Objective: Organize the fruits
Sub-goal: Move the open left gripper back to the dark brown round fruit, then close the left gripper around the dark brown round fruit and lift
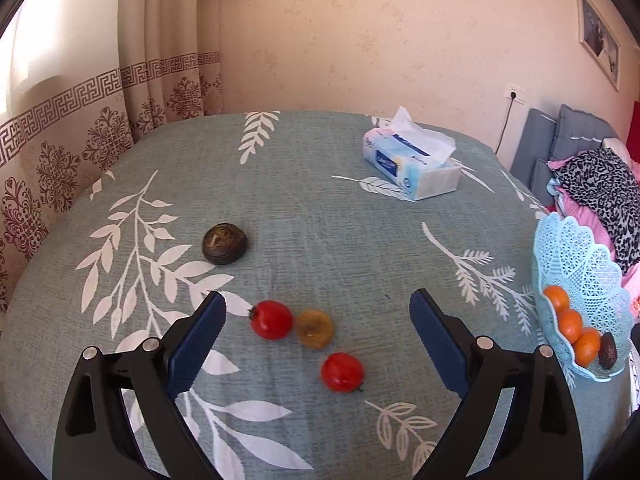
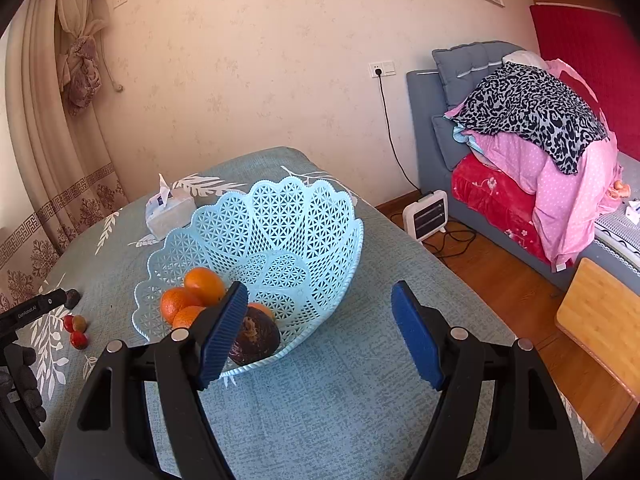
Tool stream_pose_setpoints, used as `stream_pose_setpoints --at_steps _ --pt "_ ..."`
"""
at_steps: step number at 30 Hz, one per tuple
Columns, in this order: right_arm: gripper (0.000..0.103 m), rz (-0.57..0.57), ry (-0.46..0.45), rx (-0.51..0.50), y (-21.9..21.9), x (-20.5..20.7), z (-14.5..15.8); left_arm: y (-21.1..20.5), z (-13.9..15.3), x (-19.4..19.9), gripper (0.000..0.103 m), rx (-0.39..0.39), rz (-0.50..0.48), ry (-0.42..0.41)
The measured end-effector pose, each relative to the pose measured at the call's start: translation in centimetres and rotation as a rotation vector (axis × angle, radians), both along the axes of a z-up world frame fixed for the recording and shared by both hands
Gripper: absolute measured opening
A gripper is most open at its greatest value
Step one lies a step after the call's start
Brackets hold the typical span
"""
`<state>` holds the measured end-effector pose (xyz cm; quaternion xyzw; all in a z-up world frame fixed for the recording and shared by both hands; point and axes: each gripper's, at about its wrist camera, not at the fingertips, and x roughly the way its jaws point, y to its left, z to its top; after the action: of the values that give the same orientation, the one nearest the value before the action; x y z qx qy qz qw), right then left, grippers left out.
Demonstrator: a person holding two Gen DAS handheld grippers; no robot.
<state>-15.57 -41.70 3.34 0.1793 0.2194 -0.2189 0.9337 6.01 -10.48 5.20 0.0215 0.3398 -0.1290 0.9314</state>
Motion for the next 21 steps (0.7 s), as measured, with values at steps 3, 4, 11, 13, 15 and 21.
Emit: stream_pose_setpoints --at_steps 3,4,11,13,15,21 --pt "0.076 -0.001 0.005 -0.003 0.0 0.0 0.0 1.9 -0.3 1.9 0.092 0.008 0.055 0.018" --pt "0.076 -0.002 0.008 -0.004 0.1 0.2 0.0 2.5 -0.4 2.5 0.092 0.009 0.073 0.025" --pt "0.076 -0.009 0.029 -0.014 0.0 0.4 -0.1 5.6 -1.4 6.9 0.092 0.011 0.147 0.074" --pt "0.076 -0.01 0.035 -0.017 0.1 0.5 -0.1 6.0 -1.5 8.0 0.092 0.004 0.151 0.093" --pt "0.076 -0.012 0.04 -0.021 0.1 0.6 -0.1 6.1 -1.8 9.1 0.092 -0.004 0.148 0.115" --pt "0.076 -0.012 0.045 -0.024 0.2 0.8 -0.1 5.5 -2.7 11.3 0.081 -0.003 0.123 0.168"
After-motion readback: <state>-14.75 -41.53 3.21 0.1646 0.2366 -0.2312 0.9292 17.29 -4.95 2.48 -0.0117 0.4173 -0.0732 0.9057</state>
